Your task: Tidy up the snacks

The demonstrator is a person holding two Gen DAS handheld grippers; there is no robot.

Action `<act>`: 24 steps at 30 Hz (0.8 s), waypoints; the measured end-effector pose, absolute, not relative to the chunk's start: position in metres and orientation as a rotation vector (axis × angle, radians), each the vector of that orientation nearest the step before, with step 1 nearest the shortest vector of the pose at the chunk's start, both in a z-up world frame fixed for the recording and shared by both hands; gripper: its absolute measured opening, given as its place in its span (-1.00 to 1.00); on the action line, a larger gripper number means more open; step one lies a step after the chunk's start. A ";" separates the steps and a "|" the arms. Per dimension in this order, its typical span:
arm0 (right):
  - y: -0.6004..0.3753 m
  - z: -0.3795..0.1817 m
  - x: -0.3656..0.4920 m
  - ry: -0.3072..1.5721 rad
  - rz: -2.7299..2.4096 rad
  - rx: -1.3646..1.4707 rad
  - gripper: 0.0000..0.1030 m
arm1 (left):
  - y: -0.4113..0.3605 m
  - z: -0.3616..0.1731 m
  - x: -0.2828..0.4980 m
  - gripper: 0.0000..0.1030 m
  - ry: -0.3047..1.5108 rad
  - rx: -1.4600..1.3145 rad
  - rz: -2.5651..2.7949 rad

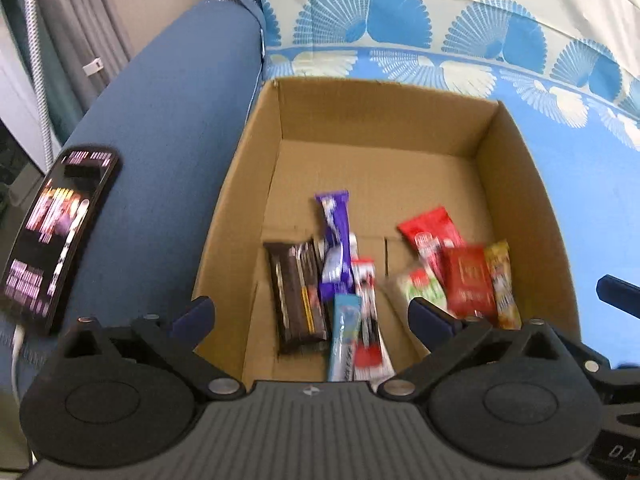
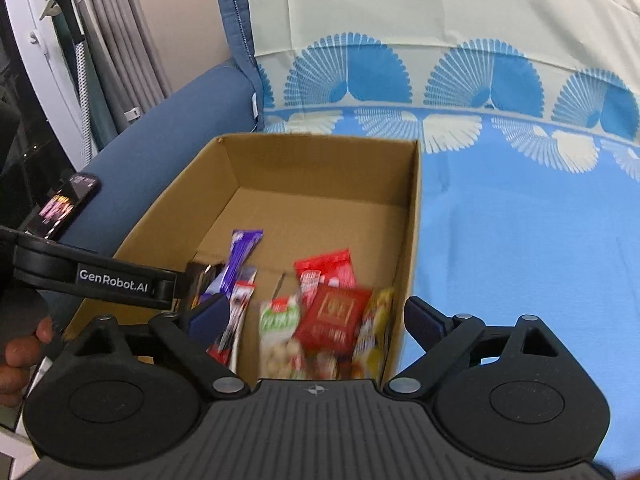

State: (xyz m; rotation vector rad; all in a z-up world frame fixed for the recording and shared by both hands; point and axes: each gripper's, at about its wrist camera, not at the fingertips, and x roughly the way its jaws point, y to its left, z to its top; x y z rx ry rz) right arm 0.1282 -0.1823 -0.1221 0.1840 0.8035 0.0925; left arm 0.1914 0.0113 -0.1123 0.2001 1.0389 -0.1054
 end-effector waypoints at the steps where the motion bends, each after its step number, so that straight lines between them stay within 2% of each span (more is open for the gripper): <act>1: -0.182 -0.119 0.118 0.802 0.087 0.193 0.87 | 0.011 -0.111 0.182 0.99 1.041 0.203 -0.106; 11: -0.163 -0.096 0.026 0.753 0.052 0.164 0.93 | 0.015 -0.100 0.089 0.99 1.000 0.219 -0.090; 24: -0.156 -0.075 -0.036 0.653 0.035 0.106 0.98 | 0.024 -0.077 0.021 0.99 0.902 0.197 -0.041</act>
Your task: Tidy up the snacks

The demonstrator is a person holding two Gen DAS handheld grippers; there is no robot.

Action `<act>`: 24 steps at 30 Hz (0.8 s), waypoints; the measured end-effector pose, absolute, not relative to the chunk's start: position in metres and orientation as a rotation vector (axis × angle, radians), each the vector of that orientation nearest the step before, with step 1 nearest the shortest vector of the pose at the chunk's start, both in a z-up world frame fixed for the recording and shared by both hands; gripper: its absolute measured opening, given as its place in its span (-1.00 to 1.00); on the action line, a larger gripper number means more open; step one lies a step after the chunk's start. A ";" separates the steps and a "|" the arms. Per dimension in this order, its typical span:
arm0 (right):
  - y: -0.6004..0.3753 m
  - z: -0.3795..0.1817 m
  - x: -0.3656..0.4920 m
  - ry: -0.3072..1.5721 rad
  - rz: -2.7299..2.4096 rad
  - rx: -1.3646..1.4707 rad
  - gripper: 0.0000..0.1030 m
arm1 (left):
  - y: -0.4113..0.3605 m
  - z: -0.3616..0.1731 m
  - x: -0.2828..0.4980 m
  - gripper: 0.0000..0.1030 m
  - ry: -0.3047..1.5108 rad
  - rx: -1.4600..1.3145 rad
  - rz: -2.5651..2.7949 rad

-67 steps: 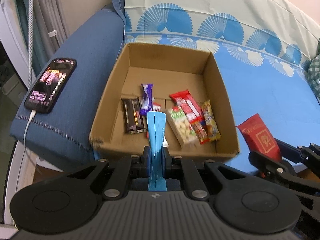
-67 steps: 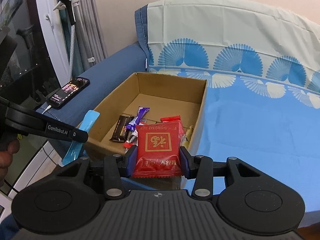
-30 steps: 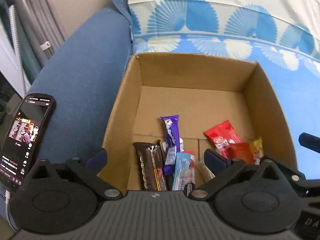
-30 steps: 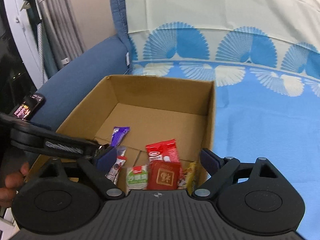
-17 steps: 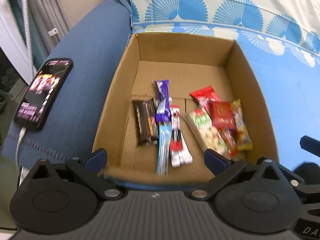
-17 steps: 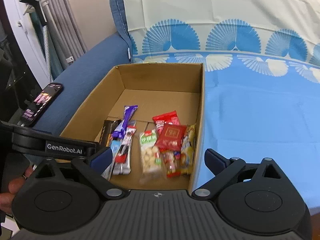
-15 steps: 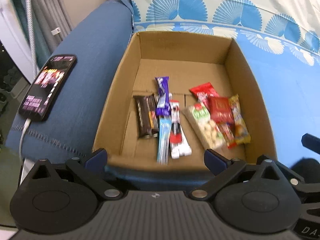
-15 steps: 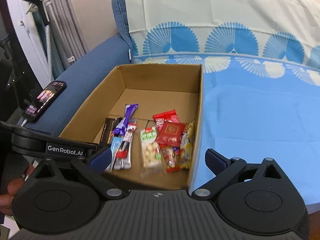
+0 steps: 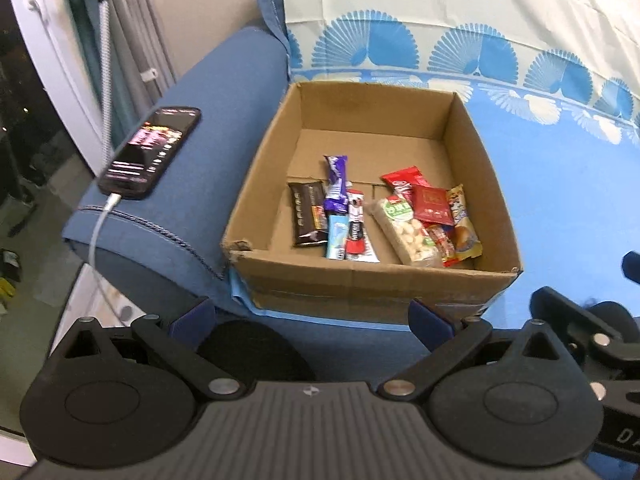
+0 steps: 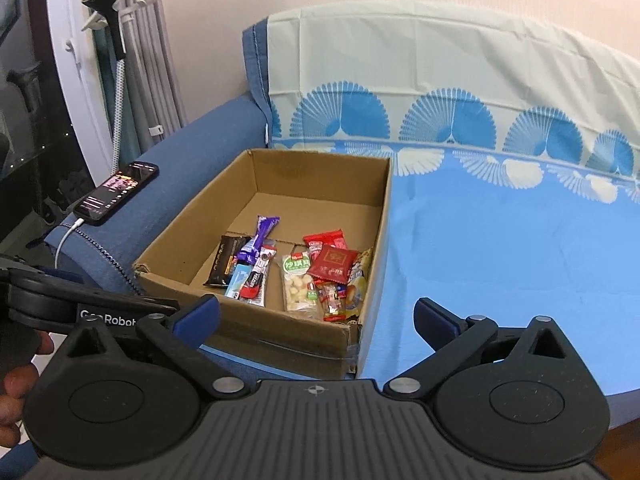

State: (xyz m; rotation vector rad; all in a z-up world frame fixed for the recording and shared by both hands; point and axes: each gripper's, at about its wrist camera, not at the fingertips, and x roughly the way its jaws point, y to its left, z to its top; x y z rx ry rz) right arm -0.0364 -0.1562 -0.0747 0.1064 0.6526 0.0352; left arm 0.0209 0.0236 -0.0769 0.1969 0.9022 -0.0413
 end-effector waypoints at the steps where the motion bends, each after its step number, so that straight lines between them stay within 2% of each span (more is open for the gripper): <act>1: -0.155 -0.073 -0.040 0.645 0.036 0.100 0.98 | 0.024 -0.075 0.019 0.99 0.902 0.197 -0.037; 24: -0.149 -0.063 -0.063 0.578 0.042 0.065 0.99 | 0.027 -0.061 -0.005 0.99 0.852 0.193 -0.025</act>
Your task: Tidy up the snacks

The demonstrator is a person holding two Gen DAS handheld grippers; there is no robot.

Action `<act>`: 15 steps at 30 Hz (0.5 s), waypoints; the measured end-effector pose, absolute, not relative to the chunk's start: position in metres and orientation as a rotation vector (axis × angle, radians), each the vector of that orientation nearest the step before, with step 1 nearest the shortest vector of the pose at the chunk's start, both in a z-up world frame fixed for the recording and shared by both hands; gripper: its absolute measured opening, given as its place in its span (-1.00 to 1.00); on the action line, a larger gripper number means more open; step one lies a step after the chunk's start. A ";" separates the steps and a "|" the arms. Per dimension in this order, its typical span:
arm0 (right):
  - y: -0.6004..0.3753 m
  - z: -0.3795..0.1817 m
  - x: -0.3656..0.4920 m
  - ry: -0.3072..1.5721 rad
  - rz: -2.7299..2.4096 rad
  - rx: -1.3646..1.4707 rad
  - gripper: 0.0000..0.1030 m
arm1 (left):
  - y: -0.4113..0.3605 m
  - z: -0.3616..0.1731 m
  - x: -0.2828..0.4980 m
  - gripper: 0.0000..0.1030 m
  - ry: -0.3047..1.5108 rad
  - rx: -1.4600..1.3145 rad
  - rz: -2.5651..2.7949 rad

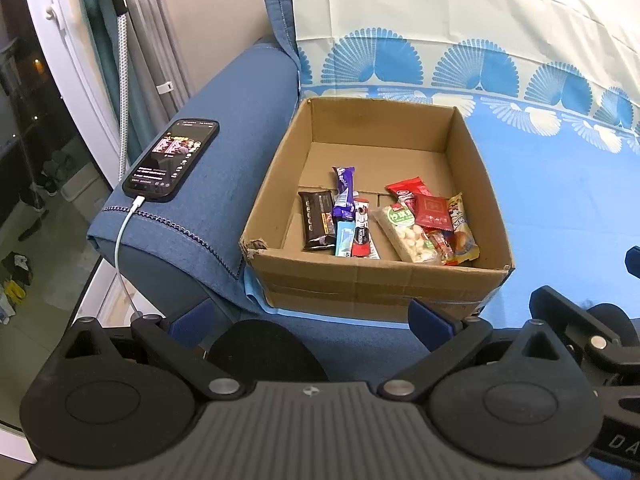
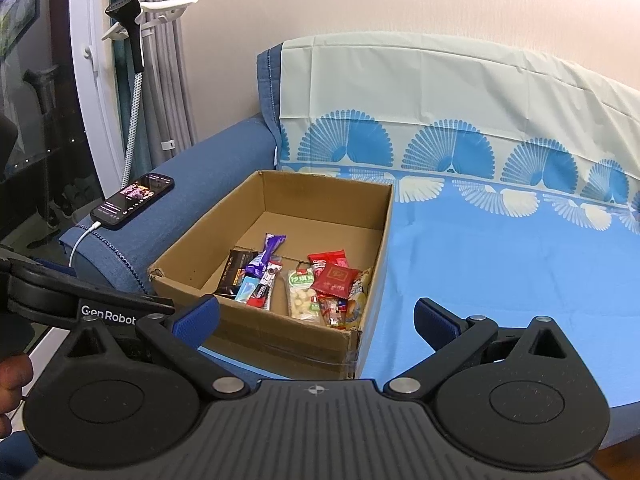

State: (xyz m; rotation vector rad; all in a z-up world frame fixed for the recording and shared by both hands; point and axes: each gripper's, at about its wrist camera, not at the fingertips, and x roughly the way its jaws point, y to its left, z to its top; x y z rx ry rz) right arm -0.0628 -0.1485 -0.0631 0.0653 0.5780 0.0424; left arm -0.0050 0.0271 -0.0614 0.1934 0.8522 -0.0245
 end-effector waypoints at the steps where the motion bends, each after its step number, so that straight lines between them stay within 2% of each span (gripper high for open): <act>1: -0.148 -0.063 -0.063 0.578 0.042 0.065 0.99 | 0.027 -0.061 -0.005 0.99 0.851 0.195 -0.025; 15: -0.148 -0.063 -0.063 0.579 0.043 0.065 0.99 | 0.028 -0.062 -0.005 0.99 0.851 0.199 -0.021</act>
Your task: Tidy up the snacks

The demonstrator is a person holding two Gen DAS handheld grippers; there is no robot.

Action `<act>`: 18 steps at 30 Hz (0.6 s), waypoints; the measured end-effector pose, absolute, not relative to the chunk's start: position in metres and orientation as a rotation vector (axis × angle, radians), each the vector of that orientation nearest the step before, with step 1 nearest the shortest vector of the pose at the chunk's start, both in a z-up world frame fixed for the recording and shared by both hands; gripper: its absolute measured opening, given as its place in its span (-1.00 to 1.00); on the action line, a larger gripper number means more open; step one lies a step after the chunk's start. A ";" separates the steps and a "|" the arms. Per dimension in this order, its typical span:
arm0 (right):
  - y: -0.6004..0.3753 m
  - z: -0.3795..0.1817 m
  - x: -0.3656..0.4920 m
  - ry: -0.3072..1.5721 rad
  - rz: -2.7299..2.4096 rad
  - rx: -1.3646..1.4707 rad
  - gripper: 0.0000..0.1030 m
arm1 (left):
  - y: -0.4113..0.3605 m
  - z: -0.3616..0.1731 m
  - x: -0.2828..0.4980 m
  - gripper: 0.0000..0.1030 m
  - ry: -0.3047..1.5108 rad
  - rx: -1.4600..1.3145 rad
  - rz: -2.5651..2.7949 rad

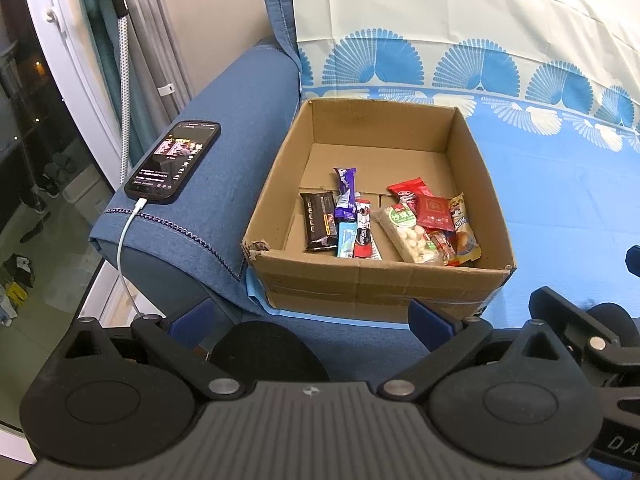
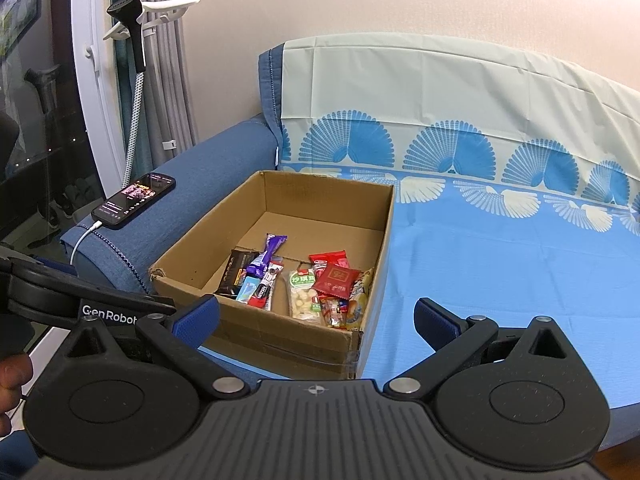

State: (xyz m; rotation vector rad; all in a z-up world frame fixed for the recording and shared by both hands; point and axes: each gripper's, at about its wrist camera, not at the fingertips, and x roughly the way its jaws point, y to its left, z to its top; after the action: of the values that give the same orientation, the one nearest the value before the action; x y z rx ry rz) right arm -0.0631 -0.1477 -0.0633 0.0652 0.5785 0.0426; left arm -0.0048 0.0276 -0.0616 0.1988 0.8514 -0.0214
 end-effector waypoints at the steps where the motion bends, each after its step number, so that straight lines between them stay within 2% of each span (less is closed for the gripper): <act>1: -0.148 -0.063 -0.063 0.578 0.042 0.065 0.99 | 0.028 -0.062 -0.005 0.99 0.852 0.199 -0.022; 18: -0.147 -0.063 -0.063 0.578 0.042 0.066 0.99 | 0.029 -0.061 -0.004 0.99 0.855 0.202 -0.020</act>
State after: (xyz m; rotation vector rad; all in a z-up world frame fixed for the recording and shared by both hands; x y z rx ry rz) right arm -0.0630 -0.1471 -0.0635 0.0657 0.5779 0.0419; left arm -0.0044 0.0289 -0.0606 0.2020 0.8550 -0.0196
